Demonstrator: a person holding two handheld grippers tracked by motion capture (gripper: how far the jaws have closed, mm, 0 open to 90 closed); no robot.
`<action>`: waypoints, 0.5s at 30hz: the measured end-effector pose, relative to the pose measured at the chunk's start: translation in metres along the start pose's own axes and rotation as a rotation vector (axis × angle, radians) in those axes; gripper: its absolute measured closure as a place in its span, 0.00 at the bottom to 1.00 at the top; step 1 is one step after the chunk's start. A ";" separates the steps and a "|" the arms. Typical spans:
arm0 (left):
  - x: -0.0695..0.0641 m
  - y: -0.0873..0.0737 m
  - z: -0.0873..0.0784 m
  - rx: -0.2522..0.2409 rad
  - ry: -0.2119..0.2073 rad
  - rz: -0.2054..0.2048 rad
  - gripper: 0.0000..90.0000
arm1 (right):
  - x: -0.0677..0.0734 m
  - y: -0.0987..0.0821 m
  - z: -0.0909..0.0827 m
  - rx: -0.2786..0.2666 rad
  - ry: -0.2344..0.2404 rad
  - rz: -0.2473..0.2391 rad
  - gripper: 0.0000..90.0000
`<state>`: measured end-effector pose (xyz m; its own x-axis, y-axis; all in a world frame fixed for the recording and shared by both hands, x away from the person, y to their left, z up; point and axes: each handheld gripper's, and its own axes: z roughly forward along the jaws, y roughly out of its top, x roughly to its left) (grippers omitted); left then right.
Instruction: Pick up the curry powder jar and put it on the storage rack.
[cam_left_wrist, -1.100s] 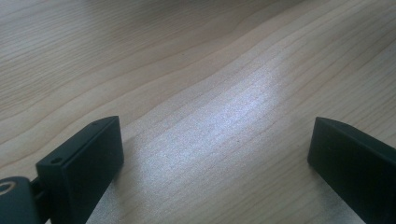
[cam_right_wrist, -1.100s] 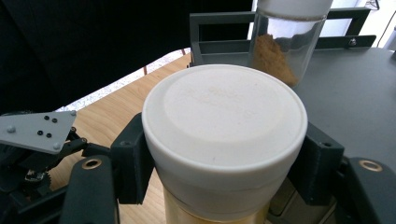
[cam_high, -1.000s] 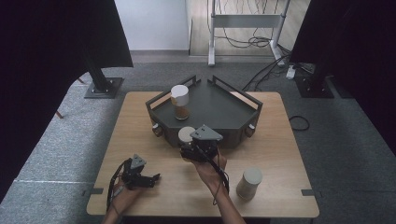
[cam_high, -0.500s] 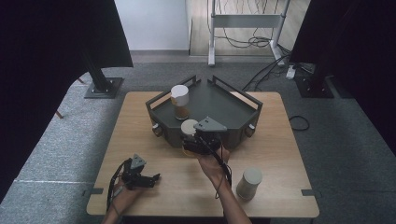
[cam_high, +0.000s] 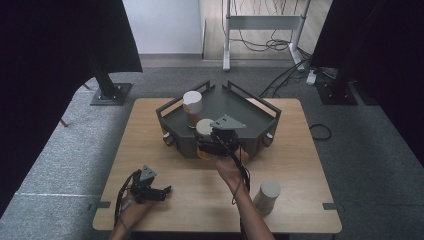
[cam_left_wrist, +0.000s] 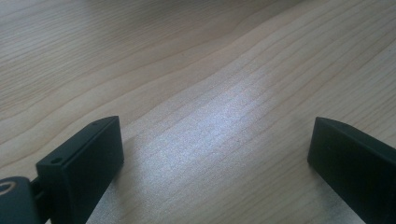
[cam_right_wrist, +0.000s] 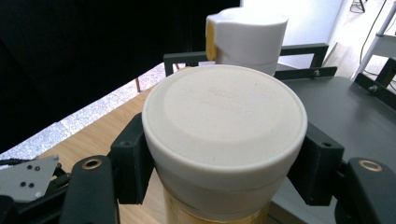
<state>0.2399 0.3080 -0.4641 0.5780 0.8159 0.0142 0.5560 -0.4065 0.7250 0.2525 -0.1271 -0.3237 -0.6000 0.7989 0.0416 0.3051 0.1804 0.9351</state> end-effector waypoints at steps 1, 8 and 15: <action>0.000 0.000 0.000 0.000 0.000 0.000 0.04 | 0.000 0.002 0.000 -0.001 -0.002 -0.001 0.37; 0.000 0.000 0.000 0.000 -0.001 0.000 0.04 | -0.004 0.012 -0.001 -0.011 -0.012 0.000 0.37; 0.000 0.000 0.000 0.000 -0.001 -0.001 0.04 | -0.009 0.021 0.000 -0.017 -0.030 -0.003 0.37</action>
<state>0.2399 0.3081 -0.4642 0.5778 0.8161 0.0132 0.5562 -0.4056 0.7254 0.2640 -0.1304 -0.3040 -0.5784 0.8153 0.0287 0.2907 0.1731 0.9410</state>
